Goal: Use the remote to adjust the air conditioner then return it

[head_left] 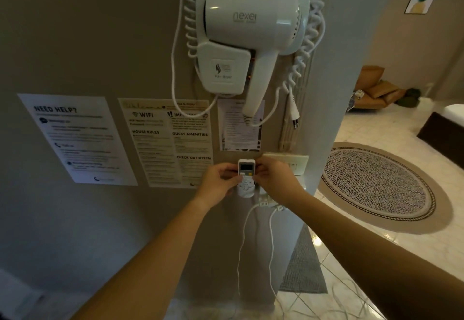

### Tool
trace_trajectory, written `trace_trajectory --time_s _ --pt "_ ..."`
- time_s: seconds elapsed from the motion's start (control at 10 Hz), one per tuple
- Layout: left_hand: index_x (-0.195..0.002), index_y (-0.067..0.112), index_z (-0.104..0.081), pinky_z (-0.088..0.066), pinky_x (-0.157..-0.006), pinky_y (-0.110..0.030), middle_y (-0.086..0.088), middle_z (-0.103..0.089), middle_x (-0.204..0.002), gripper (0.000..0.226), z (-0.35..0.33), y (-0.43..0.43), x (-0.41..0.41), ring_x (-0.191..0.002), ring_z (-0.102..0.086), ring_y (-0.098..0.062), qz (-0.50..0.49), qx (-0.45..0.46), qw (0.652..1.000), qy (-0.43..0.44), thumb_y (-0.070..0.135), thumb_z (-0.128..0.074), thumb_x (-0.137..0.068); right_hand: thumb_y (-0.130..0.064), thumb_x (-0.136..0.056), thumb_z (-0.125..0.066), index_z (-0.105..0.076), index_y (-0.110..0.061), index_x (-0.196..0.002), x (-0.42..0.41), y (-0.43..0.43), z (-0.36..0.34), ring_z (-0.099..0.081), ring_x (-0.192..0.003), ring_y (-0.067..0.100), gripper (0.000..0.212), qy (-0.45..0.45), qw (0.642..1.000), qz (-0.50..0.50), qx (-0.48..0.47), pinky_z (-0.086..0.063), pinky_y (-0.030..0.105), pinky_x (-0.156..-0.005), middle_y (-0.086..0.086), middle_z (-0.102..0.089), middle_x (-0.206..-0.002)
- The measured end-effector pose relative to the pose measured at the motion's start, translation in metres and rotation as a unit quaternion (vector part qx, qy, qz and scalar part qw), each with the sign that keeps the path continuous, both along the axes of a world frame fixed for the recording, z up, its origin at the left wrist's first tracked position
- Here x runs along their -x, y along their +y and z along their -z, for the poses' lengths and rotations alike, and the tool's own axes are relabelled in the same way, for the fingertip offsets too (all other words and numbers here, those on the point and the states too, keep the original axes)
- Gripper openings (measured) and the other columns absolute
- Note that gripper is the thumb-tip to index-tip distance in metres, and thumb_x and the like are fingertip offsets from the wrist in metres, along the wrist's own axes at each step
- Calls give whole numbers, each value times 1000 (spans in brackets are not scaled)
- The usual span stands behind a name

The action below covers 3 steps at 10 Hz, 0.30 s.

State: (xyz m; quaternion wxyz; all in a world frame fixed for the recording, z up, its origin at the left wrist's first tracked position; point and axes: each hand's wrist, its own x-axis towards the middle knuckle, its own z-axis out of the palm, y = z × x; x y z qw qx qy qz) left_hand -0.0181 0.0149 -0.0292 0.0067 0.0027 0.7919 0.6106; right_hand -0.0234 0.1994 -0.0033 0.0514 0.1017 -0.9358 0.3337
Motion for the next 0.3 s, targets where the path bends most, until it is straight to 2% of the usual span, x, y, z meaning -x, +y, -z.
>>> trace_trajectory --time_s 0.1,0.2,0.3 --pt "-122 10 -74 -65 -86 -48 -7 -79 -111 26 -3 0 -3 -105 -75 -24 -3 11 1000 0 8 -75 -96 -11 -98 -69 -72 -11 -121 -4 0 -5 -67 -87 12 23 4 1000 -3 -1 -53 20 -86 6 -78 -110" --pt "-123 12 -75 -64 -79 -35 -6 -80 -113 26 -7 1 -9 -98 -75 -16 -10 16 1000 21 10 -73 -98 -12 -96 -71 -72 -13 -121 -8 6 -6 -74 -96 16 24 2 1000 -16 17 -61 35 -96 5 -79 -111" --pt "-125 15 -76 -58 -83 -22 1 -79 -116 27 -15 4 -15 -104 -73 -10 -22 41 997 62 17 -74 -98 -16 -97 -72 -70 -14 -126 -16 12 -16 -73 -107 20 29 3 999 -19 31 -60 41 -100 5 -78 -118"
